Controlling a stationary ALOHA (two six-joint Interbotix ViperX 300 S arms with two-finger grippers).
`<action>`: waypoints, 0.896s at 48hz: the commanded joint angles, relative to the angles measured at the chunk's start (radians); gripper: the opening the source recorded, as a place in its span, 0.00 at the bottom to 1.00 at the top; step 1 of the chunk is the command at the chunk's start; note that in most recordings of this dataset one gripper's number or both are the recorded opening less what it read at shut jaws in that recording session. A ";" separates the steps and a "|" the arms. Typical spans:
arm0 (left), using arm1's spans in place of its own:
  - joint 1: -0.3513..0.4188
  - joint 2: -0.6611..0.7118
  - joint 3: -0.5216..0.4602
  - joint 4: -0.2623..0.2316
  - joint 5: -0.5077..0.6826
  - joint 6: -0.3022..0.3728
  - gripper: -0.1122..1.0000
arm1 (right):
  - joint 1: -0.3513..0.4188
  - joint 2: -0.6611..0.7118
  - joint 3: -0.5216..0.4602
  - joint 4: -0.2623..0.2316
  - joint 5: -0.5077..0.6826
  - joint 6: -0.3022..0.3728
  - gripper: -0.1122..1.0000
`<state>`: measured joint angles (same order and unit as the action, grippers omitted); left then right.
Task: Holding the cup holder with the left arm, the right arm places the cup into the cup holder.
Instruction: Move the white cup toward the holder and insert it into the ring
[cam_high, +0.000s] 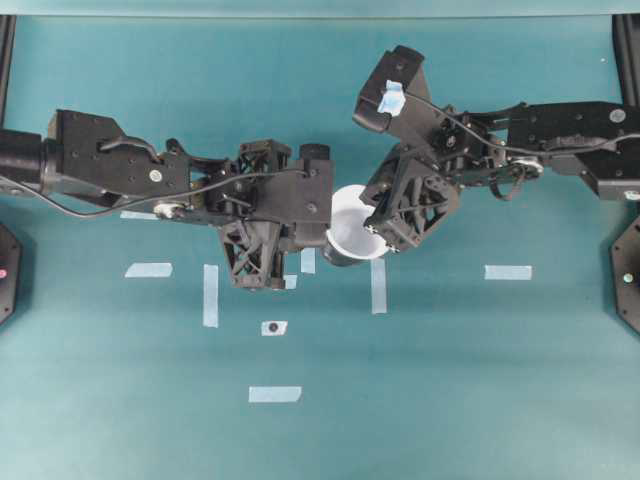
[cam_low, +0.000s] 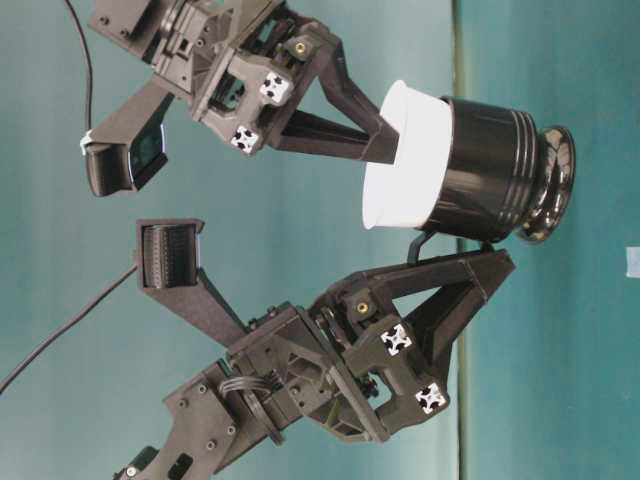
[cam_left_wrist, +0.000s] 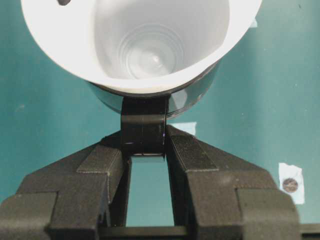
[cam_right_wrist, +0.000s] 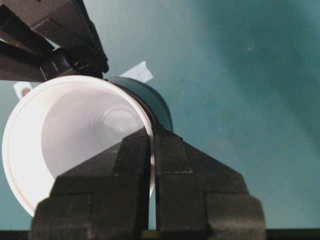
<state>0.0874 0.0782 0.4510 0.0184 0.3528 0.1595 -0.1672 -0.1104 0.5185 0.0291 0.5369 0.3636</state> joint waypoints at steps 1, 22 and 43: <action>0.000 -0.018 -0.020 0.003 -0.012 -0.002 0.32 | 0.005 -0.012 -0.034 0.000 -0.005 -0.002 0.12; -0.002 -0.020 -0.020 0.003 -0.025 0.000 0.32 | 0.011 -0.012 -0.037 0.011 -0.003 0.002 0.40; -0.002 -0.020 -0.012 0.003 -0.028 0.000 0.32 | 0.025 -0.055 -0.044 0.012 -0.003 0.008 0.94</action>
<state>0.0874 0.0782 0.4495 0.0199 0.3359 0.1595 -0.1457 -0.1319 0.5016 0.0430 0.5384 0.3636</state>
